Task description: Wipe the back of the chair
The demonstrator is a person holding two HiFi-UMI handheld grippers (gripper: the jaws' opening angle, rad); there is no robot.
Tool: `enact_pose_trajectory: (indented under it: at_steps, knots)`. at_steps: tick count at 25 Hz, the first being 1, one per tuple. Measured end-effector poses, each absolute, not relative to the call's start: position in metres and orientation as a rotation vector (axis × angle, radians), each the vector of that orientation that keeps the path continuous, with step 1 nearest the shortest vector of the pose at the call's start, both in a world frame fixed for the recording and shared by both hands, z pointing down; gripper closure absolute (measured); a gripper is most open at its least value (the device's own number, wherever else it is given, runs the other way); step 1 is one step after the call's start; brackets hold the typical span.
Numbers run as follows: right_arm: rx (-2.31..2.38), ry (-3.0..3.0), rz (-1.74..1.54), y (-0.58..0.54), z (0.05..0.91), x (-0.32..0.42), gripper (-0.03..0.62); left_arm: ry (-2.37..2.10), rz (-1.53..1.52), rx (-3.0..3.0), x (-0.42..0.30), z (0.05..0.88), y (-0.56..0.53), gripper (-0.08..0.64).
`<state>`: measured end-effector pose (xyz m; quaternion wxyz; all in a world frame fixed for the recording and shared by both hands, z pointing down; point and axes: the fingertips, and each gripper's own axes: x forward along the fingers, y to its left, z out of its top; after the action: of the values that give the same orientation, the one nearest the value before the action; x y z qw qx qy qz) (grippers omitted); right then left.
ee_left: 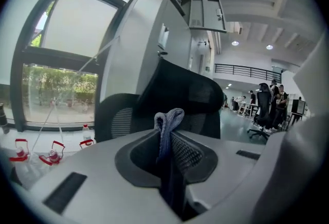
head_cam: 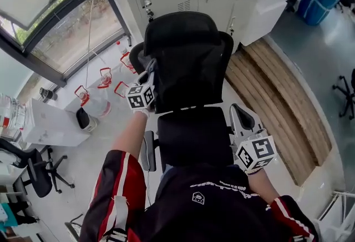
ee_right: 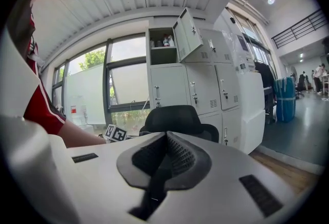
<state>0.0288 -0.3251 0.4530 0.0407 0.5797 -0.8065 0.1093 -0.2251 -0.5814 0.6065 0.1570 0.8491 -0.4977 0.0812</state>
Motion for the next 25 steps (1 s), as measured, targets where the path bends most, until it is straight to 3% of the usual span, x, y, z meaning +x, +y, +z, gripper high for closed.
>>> enact_pose_trajectory:
  at_steps: [15,25]
  knots:
    - [2.049,-2.280,0.407,-0.303,0.468,0.163,0.578,-0.900,0.287,2.576,0.091,0.671,-0.558,0.500]
    - [2.123,-2.146,0.456,-0.292,0.498,0.224,0.578,-0.872,0.389,2.519,0.165,0.743,-0.572,0.500]
